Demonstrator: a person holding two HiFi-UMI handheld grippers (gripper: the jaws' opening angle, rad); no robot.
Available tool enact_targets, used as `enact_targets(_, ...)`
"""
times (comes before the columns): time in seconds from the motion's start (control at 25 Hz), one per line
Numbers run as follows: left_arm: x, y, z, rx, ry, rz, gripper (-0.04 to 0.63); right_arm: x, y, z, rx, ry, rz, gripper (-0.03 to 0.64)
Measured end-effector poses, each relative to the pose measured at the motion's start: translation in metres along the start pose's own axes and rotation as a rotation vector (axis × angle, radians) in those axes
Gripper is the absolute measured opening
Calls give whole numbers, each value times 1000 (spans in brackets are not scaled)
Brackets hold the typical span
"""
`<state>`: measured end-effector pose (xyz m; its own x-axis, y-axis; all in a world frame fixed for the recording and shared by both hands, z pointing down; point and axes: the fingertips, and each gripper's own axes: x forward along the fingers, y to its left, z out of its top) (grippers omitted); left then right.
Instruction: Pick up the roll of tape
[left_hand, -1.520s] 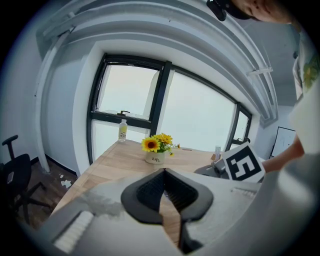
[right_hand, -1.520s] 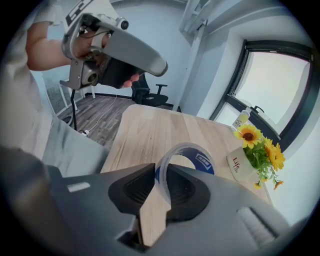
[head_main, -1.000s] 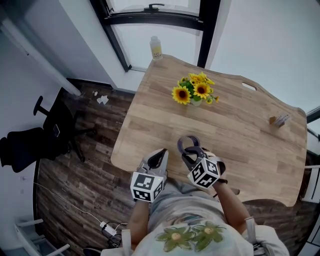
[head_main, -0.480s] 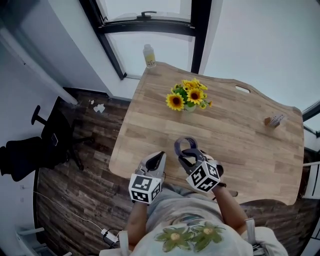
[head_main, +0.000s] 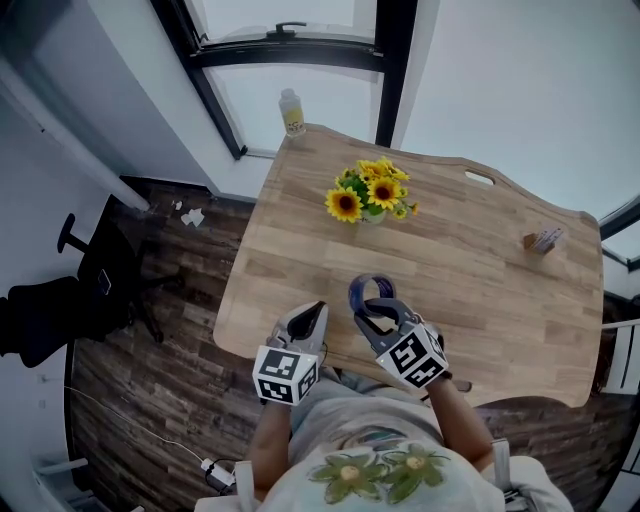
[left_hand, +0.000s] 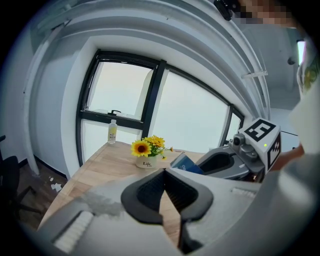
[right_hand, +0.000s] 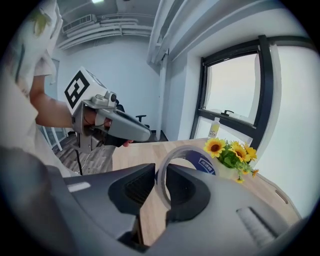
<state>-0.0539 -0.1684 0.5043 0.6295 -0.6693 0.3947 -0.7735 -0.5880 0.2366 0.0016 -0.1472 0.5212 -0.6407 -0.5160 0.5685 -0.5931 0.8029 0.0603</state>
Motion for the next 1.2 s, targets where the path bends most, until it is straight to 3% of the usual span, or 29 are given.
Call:
enact_targets(0.32,8,-10,4,5,-4,-20,3,-11,-5,8,23,-65,-2,72)
enact_targets(0.84,20,-23,13,12,-11,-48,3,-44,-19,32,157,-251,9,72)
enact_targets(1.2,18,-36,24,10,-31,-75,3,-58,-26,38,206,-315,-5,68)
